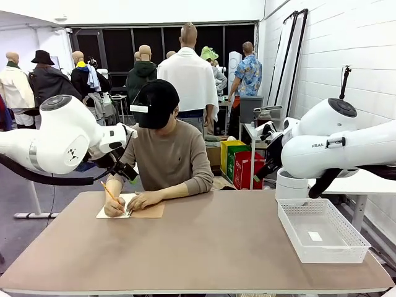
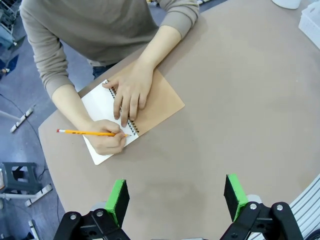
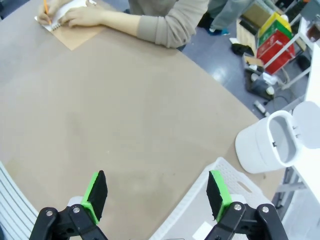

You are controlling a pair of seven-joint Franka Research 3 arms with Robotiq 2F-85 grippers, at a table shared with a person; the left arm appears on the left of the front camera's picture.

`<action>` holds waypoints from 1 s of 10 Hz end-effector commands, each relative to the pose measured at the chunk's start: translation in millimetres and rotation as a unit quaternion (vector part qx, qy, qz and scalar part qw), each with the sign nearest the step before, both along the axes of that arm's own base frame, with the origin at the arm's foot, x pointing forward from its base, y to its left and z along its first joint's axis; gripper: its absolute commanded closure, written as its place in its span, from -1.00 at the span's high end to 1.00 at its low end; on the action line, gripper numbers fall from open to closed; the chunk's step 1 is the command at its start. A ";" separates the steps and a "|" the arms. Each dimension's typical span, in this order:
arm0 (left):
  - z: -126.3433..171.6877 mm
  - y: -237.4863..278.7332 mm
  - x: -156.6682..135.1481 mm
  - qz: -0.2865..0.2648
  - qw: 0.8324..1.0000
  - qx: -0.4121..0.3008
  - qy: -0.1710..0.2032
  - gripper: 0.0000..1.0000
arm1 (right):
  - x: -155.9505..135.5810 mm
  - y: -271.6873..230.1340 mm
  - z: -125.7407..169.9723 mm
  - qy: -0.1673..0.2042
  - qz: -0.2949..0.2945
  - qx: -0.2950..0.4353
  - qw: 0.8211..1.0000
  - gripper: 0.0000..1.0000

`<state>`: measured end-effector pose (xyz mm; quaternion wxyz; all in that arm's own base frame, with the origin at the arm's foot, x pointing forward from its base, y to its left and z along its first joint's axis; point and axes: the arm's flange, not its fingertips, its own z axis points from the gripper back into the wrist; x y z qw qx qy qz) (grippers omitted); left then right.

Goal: Sort the paper based on its condition.
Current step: If a person hands you a paper, place it in the Organizing basket , and if it's crumpled, put it in the Trash can.

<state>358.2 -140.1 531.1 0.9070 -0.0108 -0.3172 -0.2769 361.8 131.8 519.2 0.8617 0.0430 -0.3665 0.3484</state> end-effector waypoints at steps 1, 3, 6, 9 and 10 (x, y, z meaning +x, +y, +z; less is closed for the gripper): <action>-2.5 5.4 -9.5 -0.010 1.000 -0.014 -0.007 1.00 | 0.1 -2.2 0.5 -0.004 0.021 0.012 1.000 1.00; 0.7 6.0 -11.1 -0.008 1.000 -0.019 -0.010 1.00 | 0.2 0.7 0.9 -0.008 0.024 0.012 1.000 1.00; 7.8 2.5 -4.7 0.000 1.000 -0.005 -0.010 1.00 | -3.1 3.4 3.7 -0.003 0.007 0.005 1.000 1.00; 7.8 2.5 -4.7 0.000 1.000 -0.005 -0.010 1.00 | -3.1 3.4 3.7 -0.003 0.007 0.005 1.000 1.00; 7.8 2.5 -4.7 0.000 1.000 -0.005 -0.010 1.00 | -3.1 3.4 3.7 -0.003 0.007 0.005 1.000 1.00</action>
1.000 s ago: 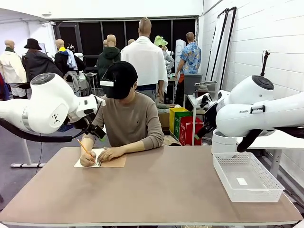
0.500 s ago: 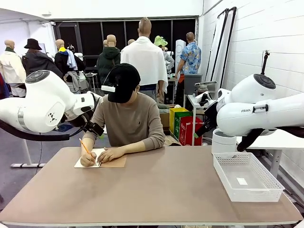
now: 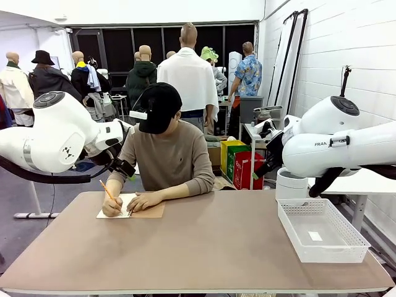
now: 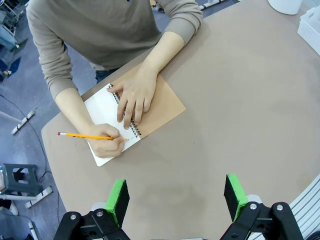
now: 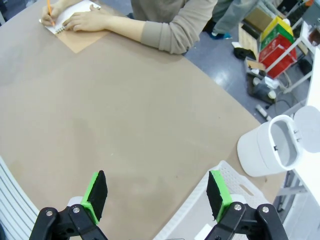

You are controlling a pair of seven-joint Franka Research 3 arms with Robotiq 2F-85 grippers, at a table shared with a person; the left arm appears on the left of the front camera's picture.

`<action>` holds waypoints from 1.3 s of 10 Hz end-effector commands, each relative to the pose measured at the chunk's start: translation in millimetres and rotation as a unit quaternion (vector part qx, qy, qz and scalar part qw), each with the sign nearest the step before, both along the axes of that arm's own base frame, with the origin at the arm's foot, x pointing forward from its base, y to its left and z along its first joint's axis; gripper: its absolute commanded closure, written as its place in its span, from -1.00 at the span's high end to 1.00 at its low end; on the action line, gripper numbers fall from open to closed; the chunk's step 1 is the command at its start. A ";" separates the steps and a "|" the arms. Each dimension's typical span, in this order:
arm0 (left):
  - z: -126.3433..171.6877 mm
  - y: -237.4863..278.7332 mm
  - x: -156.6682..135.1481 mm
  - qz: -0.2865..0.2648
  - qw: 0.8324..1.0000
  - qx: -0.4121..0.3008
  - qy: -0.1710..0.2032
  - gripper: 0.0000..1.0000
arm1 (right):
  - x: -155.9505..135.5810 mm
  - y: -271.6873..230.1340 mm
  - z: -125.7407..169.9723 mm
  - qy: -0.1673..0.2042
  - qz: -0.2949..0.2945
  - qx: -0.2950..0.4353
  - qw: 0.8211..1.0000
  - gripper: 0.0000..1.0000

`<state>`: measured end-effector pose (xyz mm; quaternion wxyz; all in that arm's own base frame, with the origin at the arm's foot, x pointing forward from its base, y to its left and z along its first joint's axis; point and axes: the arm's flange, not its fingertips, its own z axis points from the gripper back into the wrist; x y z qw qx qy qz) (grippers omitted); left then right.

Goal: Sort the paper based on its condition.
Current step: If a person hands you a paper, place it in the Organizing basket , and if it's crumpled, put it in the Trash can.

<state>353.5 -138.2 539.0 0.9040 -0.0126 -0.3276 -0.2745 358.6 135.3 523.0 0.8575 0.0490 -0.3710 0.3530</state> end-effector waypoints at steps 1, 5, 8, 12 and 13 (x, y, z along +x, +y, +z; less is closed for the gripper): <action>-0.1 0.6 0.0 0.000 1.000 0.000 0.000 1.00 | 0.1 -0.2 -0.1 0.000 0.000 0.000 1.000 1.00; -0.1 0.6 0.0 0.000 1.000 0.000 0.000 1.00 | 0.1 -0.2 -0.1 0.000 0.000 0.000 1.000 1.00; -0.1 0.6 0.0 0.000 1.000 0.000 0.000 1.00 | 0.1 -0.2 -0.1 0.000 0.000 0.000 1.000 1.00; -0.1 0.6 0.0 0.000 1.000 0.000 0.000 1.00 | 0.1 -0.2 -0.1 0.000 0.000 0.000 1.000 1.00; -0.1 0.6 0.0 0.000 1.000 0.000 0.000 1.00 | 0.1 -0.2 -0.1 0.000 0.000 0.000 1.000 1.00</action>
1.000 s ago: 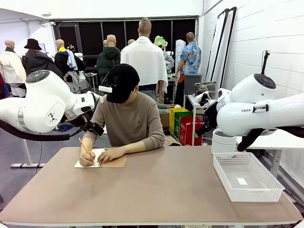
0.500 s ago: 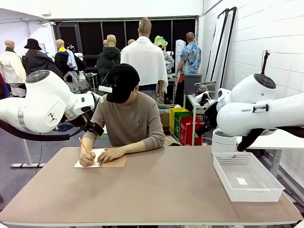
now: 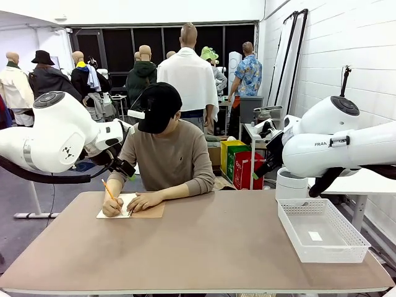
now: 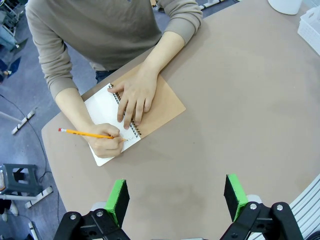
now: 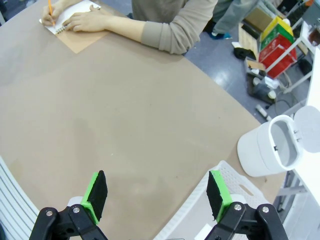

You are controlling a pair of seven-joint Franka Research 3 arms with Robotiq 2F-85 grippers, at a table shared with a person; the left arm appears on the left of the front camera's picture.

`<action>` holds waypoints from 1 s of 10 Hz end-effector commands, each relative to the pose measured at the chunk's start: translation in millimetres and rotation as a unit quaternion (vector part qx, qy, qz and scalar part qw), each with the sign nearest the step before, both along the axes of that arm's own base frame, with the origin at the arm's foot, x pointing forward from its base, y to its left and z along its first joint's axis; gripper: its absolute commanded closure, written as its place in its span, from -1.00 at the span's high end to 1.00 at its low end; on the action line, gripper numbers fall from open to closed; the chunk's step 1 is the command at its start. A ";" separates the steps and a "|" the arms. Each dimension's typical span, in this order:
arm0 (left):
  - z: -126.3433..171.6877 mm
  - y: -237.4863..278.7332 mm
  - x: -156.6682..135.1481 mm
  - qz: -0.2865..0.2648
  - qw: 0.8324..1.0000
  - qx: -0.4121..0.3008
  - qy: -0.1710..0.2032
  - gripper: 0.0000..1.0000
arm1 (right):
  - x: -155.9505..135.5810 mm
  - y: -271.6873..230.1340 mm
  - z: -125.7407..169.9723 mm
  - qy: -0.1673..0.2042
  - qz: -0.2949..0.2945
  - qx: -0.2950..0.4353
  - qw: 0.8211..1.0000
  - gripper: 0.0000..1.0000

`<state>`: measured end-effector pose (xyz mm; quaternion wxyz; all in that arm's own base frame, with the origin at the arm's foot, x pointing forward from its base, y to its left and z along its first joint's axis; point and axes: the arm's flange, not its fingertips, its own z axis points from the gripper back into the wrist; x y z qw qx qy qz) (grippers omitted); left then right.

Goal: Sort the paper based on its condition.
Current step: If a person hands you a paper, place it in the Organizing basket , and if it's crumpled, put it in the Trash can.

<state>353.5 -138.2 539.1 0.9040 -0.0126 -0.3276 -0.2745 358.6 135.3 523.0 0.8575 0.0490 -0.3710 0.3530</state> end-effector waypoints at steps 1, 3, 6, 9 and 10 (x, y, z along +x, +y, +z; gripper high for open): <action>-0.1 0.6 0.0 0.000 1.000 0.000 0.000 1.00 | 0.1 -0.2 -0.1 0.000 0.000 0.000 1.000 1.00; -0.1 0.6 0.0 0.000 1.000 0.000 0.000 1.00 | 0.1 -0.2 -0.1 0.000 0.000 0.000 1.000 1.00; -0.1 0.6 0.0 0.000 1.000 0.000 0.000 1.00 | 0.1 -0.2 -0.1 0.000 0.000 0.000 1.000 1.00; -0.1 0.6 0.0 0.000 1.000 0.000 0.000 1.00 | 0.1 -0.2 -0.1 0.000 0.000 0.000 1.000 1.00; -0.1 0.6 0.0 0.000 1.000 0.000 0.000 1.00 | 0.1 -0.2 -0.1 0.000 0.000 0.000 1.000 1.00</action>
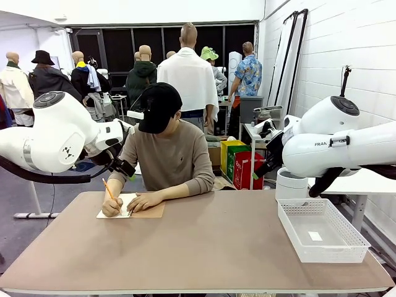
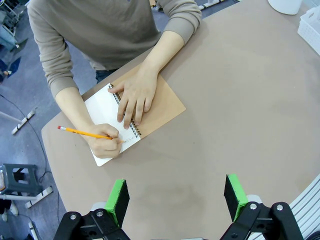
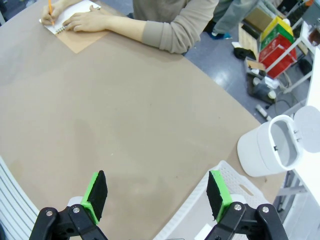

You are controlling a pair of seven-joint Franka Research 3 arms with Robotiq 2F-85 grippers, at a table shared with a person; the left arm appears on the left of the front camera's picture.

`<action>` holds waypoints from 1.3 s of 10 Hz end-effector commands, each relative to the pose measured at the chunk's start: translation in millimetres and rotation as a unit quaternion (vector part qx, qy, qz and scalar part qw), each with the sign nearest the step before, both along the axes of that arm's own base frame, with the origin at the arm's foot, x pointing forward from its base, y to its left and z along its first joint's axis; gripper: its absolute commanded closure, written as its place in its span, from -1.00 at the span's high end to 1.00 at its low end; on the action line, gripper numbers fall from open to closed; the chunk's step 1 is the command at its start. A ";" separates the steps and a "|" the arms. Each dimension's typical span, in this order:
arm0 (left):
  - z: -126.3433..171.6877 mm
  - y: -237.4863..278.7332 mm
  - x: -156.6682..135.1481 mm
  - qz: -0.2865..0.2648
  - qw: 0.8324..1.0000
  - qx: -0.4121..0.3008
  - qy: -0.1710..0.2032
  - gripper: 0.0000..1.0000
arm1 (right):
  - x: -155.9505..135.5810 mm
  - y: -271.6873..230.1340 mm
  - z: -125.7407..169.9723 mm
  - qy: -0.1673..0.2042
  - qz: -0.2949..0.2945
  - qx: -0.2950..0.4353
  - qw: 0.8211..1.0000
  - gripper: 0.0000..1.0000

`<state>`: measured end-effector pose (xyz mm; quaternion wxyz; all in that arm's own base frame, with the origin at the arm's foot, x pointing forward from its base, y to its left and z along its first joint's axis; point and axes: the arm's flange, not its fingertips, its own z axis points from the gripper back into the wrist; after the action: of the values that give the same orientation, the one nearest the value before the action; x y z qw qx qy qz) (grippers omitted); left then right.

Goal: Sort the paper based on its condition.
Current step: If a person hands you a paper, place it in the Organizing basket , and if it's crumpled, put it in the Trash can.

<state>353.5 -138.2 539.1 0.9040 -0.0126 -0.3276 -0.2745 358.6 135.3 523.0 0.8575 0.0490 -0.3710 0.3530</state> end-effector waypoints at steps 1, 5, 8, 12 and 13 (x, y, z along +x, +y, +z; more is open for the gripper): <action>-0.1 0.6 0.0 0.000 1.000 0.000 0.000 1.00 | 0.1 -0.2 -0.1 0.000 0.000 0.000 1.000 1.00; -0.1 0.6 0.0 0.000 1.000 0.000 0.000 1.00 | 0.1 -0.2 -0.1 0.000 0.000 0.000 1.000 1.00; -0.1 0.6 0.0 0.000 1.000 0.000 0.000 1.00 | 0.1 -0.2 -0.1 0.000 0.000 0.000 1.000 1.00; -0.1 0.6 0.0 0.000 1.000 0.000 0.000 1.00 | 0.1 -0.2 -0.1 0.000 0.000 0.000 1.000 1.00; -0.1 0.6 0.0 0.000 1.000 0.000 0.000 1.00 | 0.1 -0.2 -0.1 0.000 0.000 0.000 1.000 1.00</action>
<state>353.5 -138.2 539.1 0.9040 -0.0126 -0.3276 -0.2745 358.6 135.3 523.0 0.8575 0.0490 -0.3710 0.3530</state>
